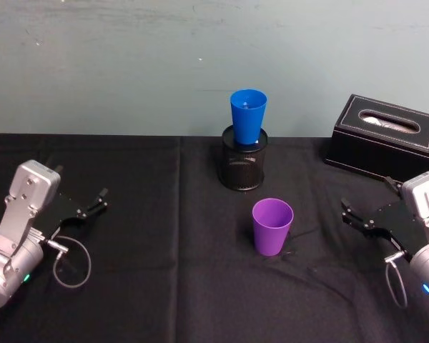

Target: Pick up one cup with a gripper and tap it against the other cup.

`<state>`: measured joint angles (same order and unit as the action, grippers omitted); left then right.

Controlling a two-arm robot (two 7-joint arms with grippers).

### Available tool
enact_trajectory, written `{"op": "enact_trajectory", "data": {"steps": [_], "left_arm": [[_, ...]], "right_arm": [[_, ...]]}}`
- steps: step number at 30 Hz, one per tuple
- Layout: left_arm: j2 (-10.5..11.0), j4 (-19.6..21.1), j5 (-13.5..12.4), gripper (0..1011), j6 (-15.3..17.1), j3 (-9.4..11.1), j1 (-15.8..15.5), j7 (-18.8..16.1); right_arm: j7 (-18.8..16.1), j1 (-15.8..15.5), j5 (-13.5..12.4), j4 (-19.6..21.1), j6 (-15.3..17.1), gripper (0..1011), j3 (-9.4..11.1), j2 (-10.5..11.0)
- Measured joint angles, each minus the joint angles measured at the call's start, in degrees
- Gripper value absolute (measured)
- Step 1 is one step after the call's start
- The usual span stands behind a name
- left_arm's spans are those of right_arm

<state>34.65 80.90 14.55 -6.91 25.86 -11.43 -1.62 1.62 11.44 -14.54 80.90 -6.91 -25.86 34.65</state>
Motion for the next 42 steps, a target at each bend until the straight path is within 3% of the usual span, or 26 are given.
{"op": "enact_trajectory", "data": {"steps": [28, 32, 38, 42], "left_arm": [[0.00, 0.00, 0.00, 1011, 0.00, 0.00, 0.00, 0.00], [0.00, 0.00, 0.00, 1011, 0.00, 0.00, 0.00, 0.00], [0.00, 0.00, 0.00, 1011, 0.00, 0.00, 0.00, 0.00], [0.00, 0.00, 0.00, 1011, 0.00, 0.00, 0.00, 0.00]], "right_arm": [[-0.05, -0.09, -0.04, 0.07, 0.04, 1003, 0.10, 0.00], [-1.00, -2.05, -1.88, 2.19, 0.82, 1003, 1.33, 0.47], [-5.66, -5.31, -7.61, 5.59, 3.65, 1003, 3.62, 0.86], [-8.05, -6.53, -9.28, 6.41, 4.33, 1003, 4.07, 0.79]]}}
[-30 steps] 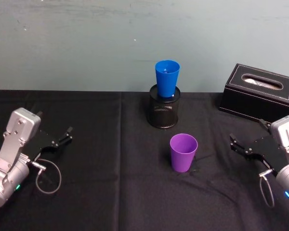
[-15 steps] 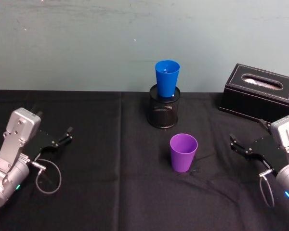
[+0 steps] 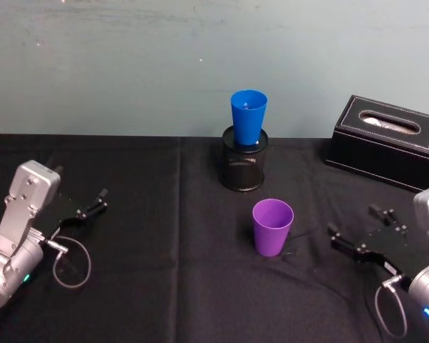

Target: Pick up one cup with a gripper and tap it against the other cup.

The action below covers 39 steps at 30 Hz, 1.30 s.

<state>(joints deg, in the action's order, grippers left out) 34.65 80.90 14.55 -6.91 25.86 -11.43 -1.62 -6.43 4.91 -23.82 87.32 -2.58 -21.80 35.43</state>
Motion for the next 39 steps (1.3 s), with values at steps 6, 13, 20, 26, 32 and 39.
{"op": "enact_trajectory", "data": {"steps": [6, 13, 20, 26, 32, 39], "left_arm": [[0.00, 0.00, 0.00, 1011, 0.00, 0.00, 0.00, 0.00], [0.00, 0.00, 0.00, 1011, 0.00, 0.00, 0.00, 0.00], [0.00, 0.00, 0.00, 1011, 0.00, 0.00, 0.00, 0.00], [0.00, 0.00, 0.00, 1012, 0.00, 0.00, 0.00, 0.00], [0.00, 0.00, 0.00, 1011, 0.00, 0.00, 0.00, 0.00], [0.00, 0.00, 0.00, 1011, 0.00, 0.00, 0.00, 0.00]], "right_arm": [[-3.24, -0.95, 0.13, -0.12, -2.07, 1003, -0.59, -0.91], [-6.22, -0.44, 0.72, -1.84, -4.58, 1003, -1.64, -3.37], [-8.43, 0.30, 1.33, -3.73, -5.72, 1003, -2.34, -5.84], [-9.84, 1.14, 1.56, -5.04, -6.05, 1003, -2.40, -7.29], [-11.42, 2.46, 1.63, -6.77, -6.27, 1003, -2.27, -8.95], [-13.41, 3.61, 2.34, -8.47, -6.36, 1003, -2.32, -10.49]]}}
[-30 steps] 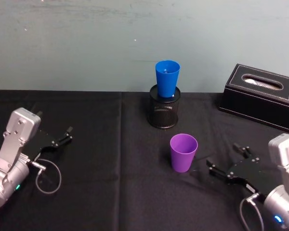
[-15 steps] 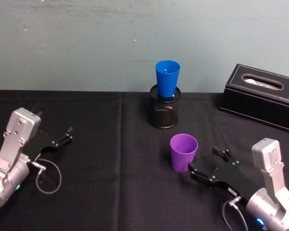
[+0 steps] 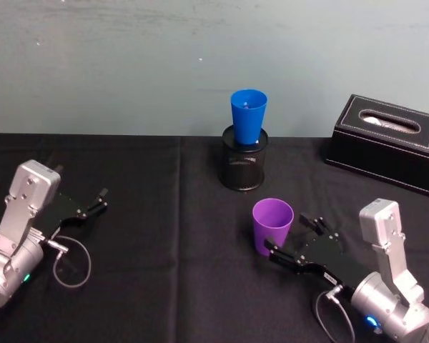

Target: Pick up one cup with a gripper and tap it against the other cup.

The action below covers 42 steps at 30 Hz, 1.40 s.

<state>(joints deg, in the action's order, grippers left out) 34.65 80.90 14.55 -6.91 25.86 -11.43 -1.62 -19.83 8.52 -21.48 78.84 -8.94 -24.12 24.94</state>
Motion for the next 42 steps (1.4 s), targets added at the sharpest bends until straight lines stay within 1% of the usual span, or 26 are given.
{"op": "enact_trajectory", "data": {"steps": [13, 23, 29, 40, 42], "left_arm": [[0.00, 0.00, 0.00, 1011, 0.00, 0.00, 0.00, 0.00], [0.00, 0.00, 0.00, 1011, 0.00, 0.00, 0.00, 0.00], [0.00, 0.00, 0.00, 1011, 0.00, 0.00, 0.00, 0.00], [0.00, 0.00, 0.00, 1012, 0.00, 0.00, 0.00, 0.00], [0.00, 0.00, 0.00, 1011, 0.00, 0.00, 0.00, 0.00]], "right_arm": [[-1.98, 2.12, 2.00, -2.68, -0.36, 1003, 0.04, -2.22], [-3.09, 3.66, 3.29, -4.92, -0.84, 1003, 0.74, -3.97], [-4.38, 4.66, 3.68, -6.16, -0.82, 1003, 1.21, -5.05], [-4.53, 4.70, 3.68, -6.21, -0.73, 1003, 1.23, -5.10], [-4.52, 4.68, 3.67, -6.19, -0.72, 984, 1.22, -5.08]]}}
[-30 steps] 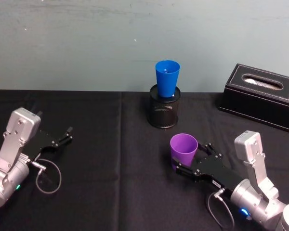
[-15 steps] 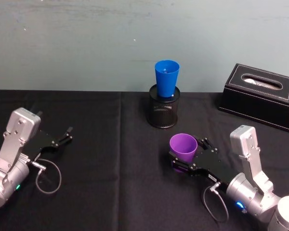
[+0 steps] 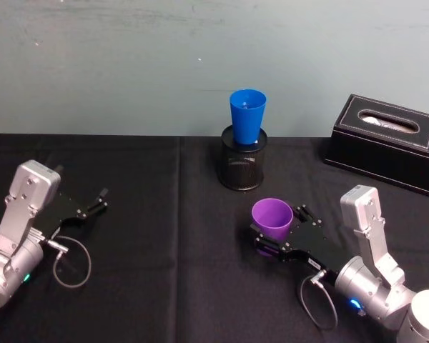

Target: Pick up one cup with a gripper and tap it against the other cup.

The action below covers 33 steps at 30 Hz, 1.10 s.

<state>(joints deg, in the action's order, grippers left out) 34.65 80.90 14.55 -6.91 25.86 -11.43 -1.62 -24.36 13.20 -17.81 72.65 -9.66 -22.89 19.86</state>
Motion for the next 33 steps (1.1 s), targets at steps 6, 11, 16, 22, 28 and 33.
{"op": "enact_trajectory", "data": {"steps": [6, 11, 16, 22, 28, 33], "left_arm": [[0.00, 0.00, 0.00, 1012, 0.00, 0.00, -0.01, 0.00], [0.00, 0.00, 0.00, 1012, 0.00, 0.00, 0.00, 0.00], [0.00, 0.00, 0.00, 1011, 0.00, 0.00, 0.00, 0.00], [0.00, 0.00, 0.00, 1011, 0.00, 0.00, 0.00, 0.00], [0.00, 0.00, 0.00, 1011, 0.00, 0.00, 0.00, 0.00], [0.00, 0.00, 0.00, 1011, 0.00, 0.00, 0.00, 0.00]], "right_arm": [[0.08, -0.05, -0.05, 0.07, 0.02, 863, -0.04, 0.04], [0.19, -0.07, -0.10, 0.10, 0.02, 784, -0.06, 0.07], [0.22, -0.10, -0.11, 0.13, 0.02, 760, -0.07, 0.08], [0.25, -0.12, -0.11, 0.17, 0.02, 736, -0.07, 0.11], [0.27, -0.13, -0.11, 0.17, 0.02, 736, -0.07, 0.14], [0.03, 0.05, 0.16, 0.23, -0.36, 736, 0.60, -0.26]]}}
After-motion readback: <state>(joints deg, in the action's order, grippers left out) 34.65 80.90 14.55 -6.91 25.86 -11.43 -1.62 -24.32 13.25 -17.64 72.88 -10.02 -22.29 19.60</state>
